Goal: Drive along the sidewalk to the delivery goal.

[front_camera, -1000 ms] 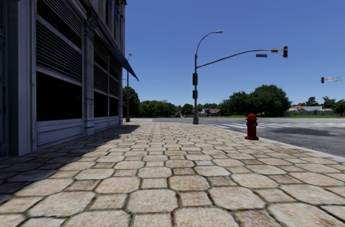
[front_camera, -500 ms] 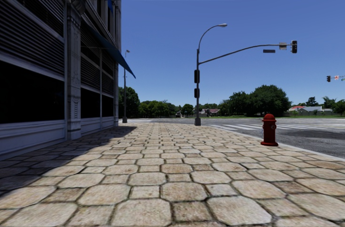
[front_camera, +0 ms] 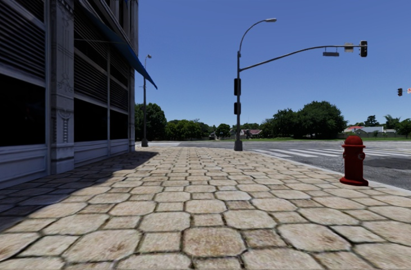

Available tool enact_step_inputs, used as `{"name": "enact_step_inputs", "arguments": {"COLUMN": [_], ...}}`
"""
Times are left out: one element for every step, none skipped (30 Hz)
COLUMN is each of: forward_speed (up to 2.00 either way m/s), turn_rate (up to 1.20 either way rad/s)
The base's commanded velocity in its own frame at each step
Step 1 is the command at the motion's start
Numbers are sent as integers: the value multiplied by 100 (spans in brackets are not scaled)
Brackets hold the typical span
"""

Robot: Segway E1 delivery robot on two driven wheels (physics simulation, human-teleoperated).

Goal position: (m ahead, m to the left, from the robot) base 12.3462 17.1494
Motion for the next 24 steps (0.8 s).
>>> {"name": "enact_step_inputs", "arguments": {"forward_speed": [200,200,200,200,200,200,200,200,200,200,200,200,200,200,200,200,200,200,200,200,200,200,200,200], "turn_rate": [0,0,0,0,0,0,0,0,0,0,0,0,0,0,0,0,0,0,0,0,0,0,0,0]}}
